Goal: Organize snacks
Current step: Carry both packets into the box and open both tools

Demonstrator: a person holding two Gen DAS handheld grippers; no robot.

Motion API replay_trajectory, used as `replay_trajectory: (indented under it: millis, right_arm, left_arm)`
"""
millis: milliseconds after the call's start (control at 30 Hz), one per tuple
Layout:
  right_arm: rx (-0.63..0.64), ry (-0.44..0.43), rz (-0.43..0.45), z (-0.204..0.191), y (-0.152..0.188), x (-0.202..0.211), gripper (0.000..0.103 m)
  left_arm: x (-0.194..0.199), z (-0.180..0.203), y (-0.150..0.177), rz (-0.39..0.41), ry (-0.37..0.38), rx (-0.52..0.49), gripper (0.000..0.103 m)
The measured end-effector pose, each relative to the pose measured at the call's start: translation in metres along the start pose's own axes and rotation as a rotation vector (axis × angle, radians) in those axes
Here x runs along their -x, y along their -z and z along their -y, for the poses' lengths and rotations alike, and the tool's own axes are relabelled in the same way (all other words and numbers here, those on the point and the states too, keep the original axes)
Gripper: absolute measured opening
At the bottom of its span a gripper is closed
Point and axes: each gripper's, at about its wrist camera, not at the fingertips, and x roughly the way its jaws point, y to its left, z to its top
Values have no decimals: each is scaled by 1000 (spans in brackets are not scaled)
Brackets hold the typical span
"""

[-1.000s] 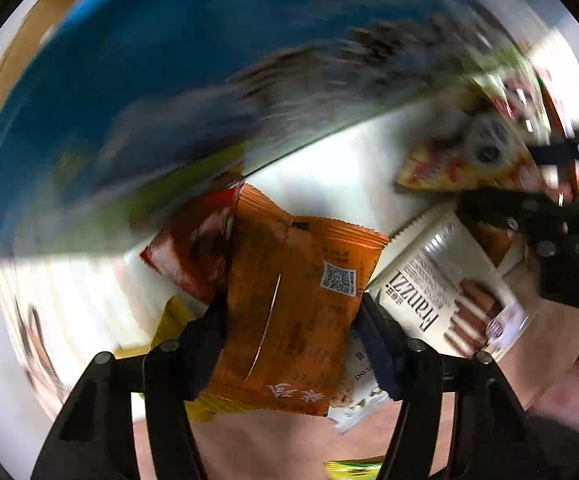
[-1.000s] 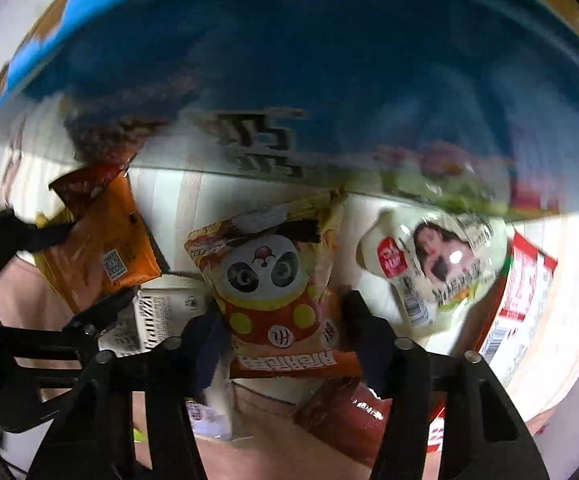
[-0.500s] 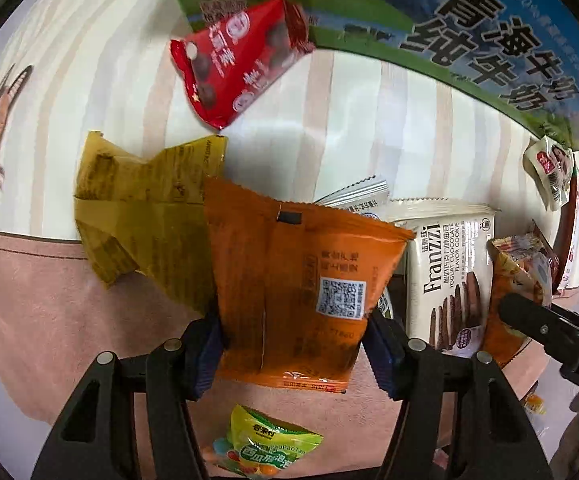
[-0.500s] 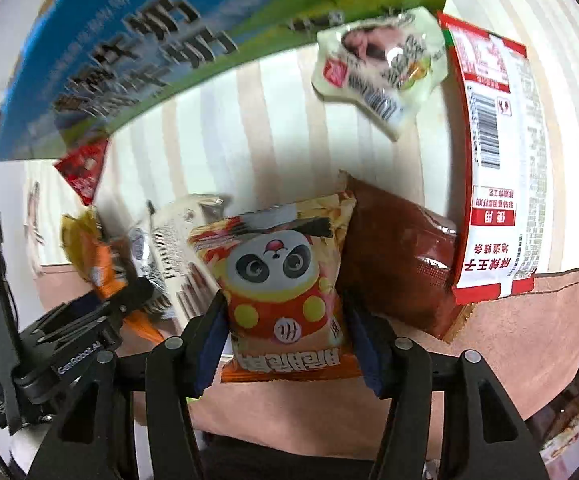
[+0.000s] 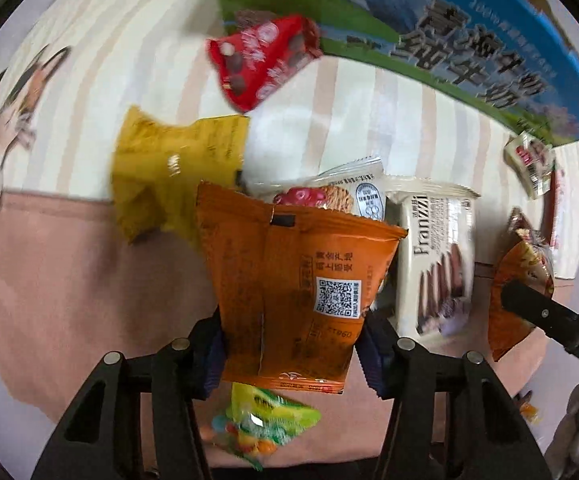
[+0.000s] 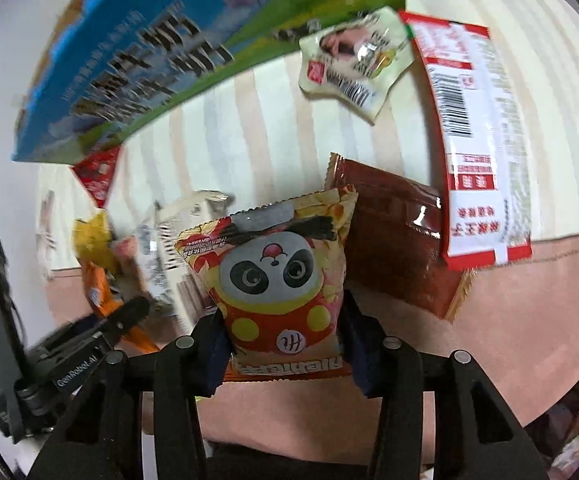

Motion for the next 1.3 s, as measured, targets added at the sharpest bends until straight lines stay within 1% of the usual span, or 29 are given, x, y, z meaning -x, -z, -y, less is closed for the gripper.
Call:
replay_trajectory:
  millis: [100, 133, 267, 333, 433, 533, 600, 667, 700, 767, 833, 867, 967, 1033, 1133, 1200, 1300]
  right_arm:
    - [-17, -91, 1, 9, 6, 31, 51]
    - [-13, -113, 6, 6, 6, 40, 51]
    - [33, -191, 46, -21, -1, 78, 51]
    - [57, -231, 64, -35, -10, 100, 51]
    - [106, -253, 105, -56, -27, 131, 51]
    - [146, -257, 145, -78, -48, 153, 51]
    - [169, -236, 178, -96, -63, 160, 51]
    - [183, -210, 203, -109, -80, 165, 51]
    - [186, -199, 205, -121, -87, 159, 51]
    - [182, -172, 205, -131, -106, 152, 51]
    - [179, -137, 197, -141, -124, 139, 51]
    - [175, -128, 184, -144, -131, 133, 51]
    - [152, -85, 141, -149, -154, 107, 51]
    - [147, -56, 124, -151, -164, 90, 51]
    - [137, -37, 83, -150, -175, 67, 51]
    - [124, -31, 59, -147, -182, 54, 51]
    - [115, -20, 14, -143, -189, 34, 51]
  left_arm:
    - [31, -7, 10, 25, 61, 43, 52]
    - [46, -7, 12, 45, 89, 55, 52]
    - [104, 1, 3, 128, 163, 58, 52]
    - [126, 4, -16, 150, 185, 51, 52]
    - [161, 11, -48, 191, 219, 37, 52]
    - [186, 19, -82, 221, 203, 5, 53]
    - [191, 20, -113, 211, 195, -1, 53]
    - [182, 22, -143, 181, 184, 9, 53]
    - [180, 21, -156, 158, 177, 10, 53]
    - [170, 22, -179, 109, 158, 11, 53]
    - [150, 23, -205, 48, 130, 22, 53]
    - [139, 24, -220, 21, 137, 25, 53]
    - [104, 21, -247, -92, 153, 71, 53]
    - [87, 23, -259, -142, 136, 75, 53]
    - [65, 30, -271, -198, 106, 54, 53]
    - [54, 35, -276, -226, 73, 34, 54]
    - [41, 34, -277, -247, 42, 30, 54]
